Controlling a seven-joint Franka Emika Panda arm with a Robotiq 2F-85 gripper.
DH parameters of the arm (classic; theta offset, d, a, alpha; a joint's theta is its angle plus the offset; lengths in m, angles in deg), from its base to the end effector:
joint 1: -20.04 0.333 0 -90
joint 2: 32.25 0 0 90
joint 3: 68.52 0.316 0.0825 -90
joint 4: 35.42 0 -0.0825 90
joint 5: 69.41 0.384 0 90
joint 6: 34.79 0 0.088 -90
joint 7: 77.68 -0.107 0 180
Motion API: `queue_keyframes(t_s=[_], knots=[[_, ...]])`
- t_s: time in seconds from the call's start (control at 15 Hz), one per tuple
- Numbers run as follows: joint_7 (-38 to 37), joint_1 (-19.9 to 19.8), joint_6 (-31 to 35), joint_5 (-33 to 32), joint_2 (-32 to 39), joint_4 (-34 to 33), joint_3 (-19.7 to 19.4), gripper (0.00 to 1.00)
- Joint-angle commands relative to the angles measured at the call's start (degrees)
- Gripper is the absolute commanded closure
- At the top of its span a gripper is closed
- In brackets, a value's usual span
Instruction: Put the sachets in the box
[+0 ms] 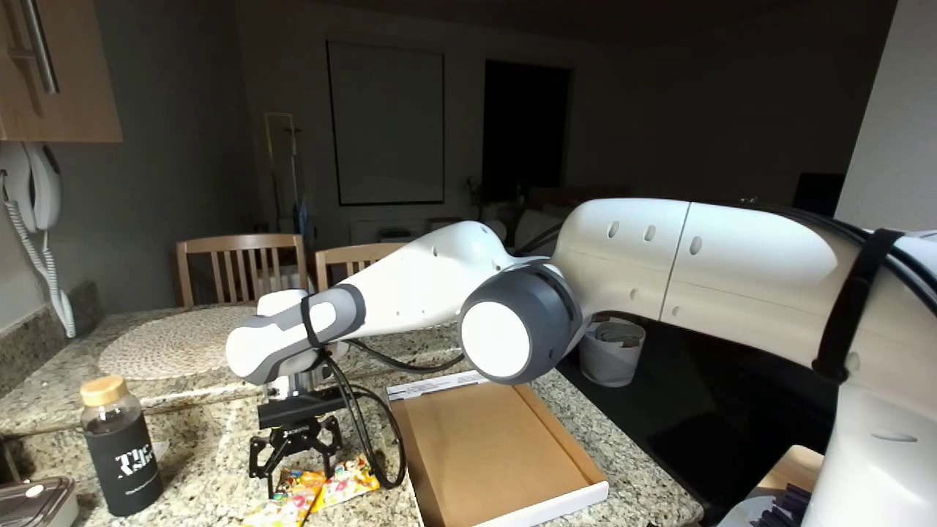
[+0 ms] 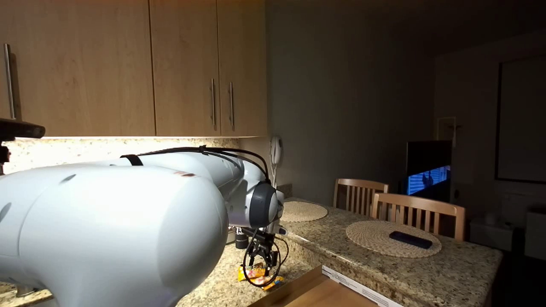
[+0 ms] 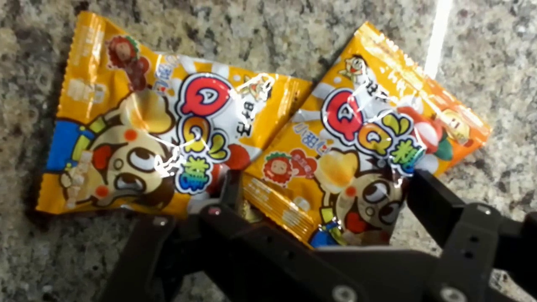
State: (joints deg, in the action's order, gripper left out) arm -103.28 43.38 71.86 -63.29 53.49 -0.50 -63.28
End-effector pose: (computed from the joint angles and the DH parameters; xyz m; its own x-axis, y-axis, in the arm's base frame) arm 0.6751 0.3364 0.0269 0.9526 -0.0528 -0.2995 -0.0735 -0.9956 -0.0582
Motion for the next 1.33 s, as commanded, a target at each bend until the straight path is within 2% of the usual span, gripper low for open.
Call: queue_keyframes(t_s=[0.0,0.67,0.93,1.0,1.27], knots=[[-1.66,0.18,-0.59,0.2,0.0,0.54,-0.33,0.26],[-0.92,0.1,-2.28,0.56,-0.44,-0.33,0.28,0.91],[-0.37,-0.17,-2.05,1.23,-0.54,-1.72,1.27,0.99],[-0.47,-0.39,-1.68,1.49,-0.54,-2.54,1.55,0.95],[-2.59,-3.01,1.52,4.02,-0.6,-5.69,2.37,0.96]])
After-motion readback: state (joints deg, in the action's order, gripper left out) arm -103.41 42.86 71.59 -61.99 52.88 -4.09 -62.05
